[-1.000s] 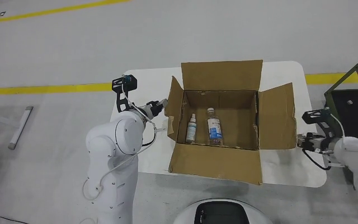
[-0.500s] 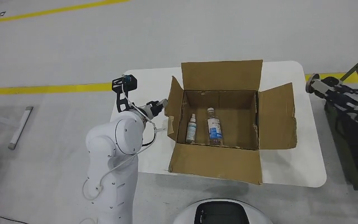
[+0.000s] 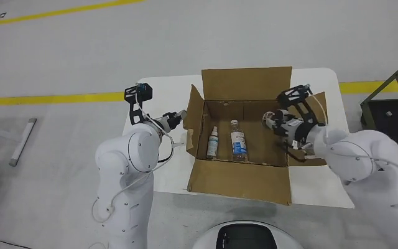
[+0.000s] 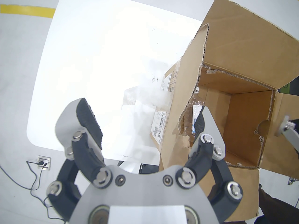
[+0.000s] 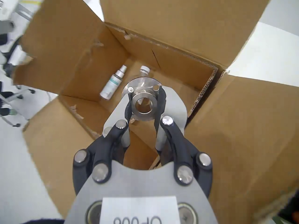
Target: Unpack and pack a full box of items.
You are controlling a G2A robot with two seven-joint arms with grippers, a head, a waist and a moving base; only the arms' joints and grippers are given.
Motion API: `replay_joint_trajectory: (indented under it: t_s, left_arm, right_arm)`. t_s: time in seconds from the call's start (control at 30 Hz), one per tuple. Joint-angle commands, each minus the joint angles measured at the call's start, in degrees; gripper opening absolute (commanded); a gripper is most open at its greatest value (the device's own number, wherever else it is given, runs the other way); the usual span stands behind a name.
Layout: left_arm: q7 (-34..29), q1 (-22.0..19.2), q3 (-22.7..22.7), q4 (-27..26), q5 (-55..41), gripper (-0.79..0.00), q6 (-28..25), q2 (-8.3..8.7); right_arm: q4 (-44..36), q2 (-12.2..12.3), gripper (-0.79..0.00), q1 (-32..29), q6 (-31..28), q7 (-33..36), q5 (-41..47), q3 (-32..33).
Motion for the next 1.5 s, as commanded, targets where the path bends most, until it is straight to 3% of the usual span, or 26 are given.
replay_joint_trajectory:
  t_s: [0.0, 0.3, 0.67, 0.73, 0.9, 1.0, 1.13, 1.27, 1.3, 1.4, 1.47]
  left_arm:
    - [0.0, 0.0, 0.0, 0.0, 0.0, 0.0, 0.0, 0.0]
    - [0.0, 0.0, 0.0, 0.0, 0.0, 0.0, 0.0, 0.0]
    - [0.0, 0.0, 0.0, 0.0, 0.0, 0.0, 0.0, 0.0]
    - [0.0, 0.0, 0.0, 0.0, 0.0, 0.0, 0.0, 0.0]
    - [0.0, 0.0, 0.0, 0.0, 0.0, 0.0, 0.0, 0.0]
    - [0.0, 0.0, 0.0, 0.0, 0.0, 0.0, 0.0, 0.0]
    - [0.0, 0.0, 0.0, 0.0, 0.0, 0.0, 0.0, 0.0]
    - [0.0, 0.0, 0.0, 0.0, 0.0, 0.0, 0.0, 0.0]
    - [0.0, 0.0, 0.0, 0.0, 0.0, 0.0, 0.0, 0.0]
    - [0.0, 0.0, 0.0, 0.0, 0.0, 0.0, 0.0, 0.0]
    - [0.0, 0.0, 0.0, 0.0, 0.0, 0.0, 0.0, 0.0]
  right_arm:
    - [3.1, -0.7, -0.785, 3.2, 3.0, -0.3, -7.9, -6.9]
    - [17.2, -4.4, -0.785, 11.3, 11.7, 0.5, -17.3, -21.0]
    - [28.9, -7.6, -0.785, 15.4, 10.3, -0.4, -14.4, -25.7]
    - [30.1, -8.0, -0.665, 15.9, 9.7, -0.2, -14.0, -26.1]
    - [31.7, -8.8, -0.511, 16.3, 8.8, -0.7, -13.1, -26.2]
    - [31.4, -9.0, -0.44, 16.0, 8.0, -1.0, -12.7, -25.8]
    - [29.5, -8.9, -0.409, 14.8, 7.5, -1.4, -12.2, -23.7]
    - [21.4, -8.0, -0.477, 12.2, 5.9, -5.6, -10.0, -18.0]
    - [18.1, -7.7, -0.52, 11.1, 4.8, -7.9, -9.0, -15.7]
    - [8.7, -6.2, -0.785, 5.8, 2.7, -13.6, -7.7, -6.8]
    - [3.9, -5.3, -0.785, 1.7, 0.8, -16.1, -7.2, -0.2]
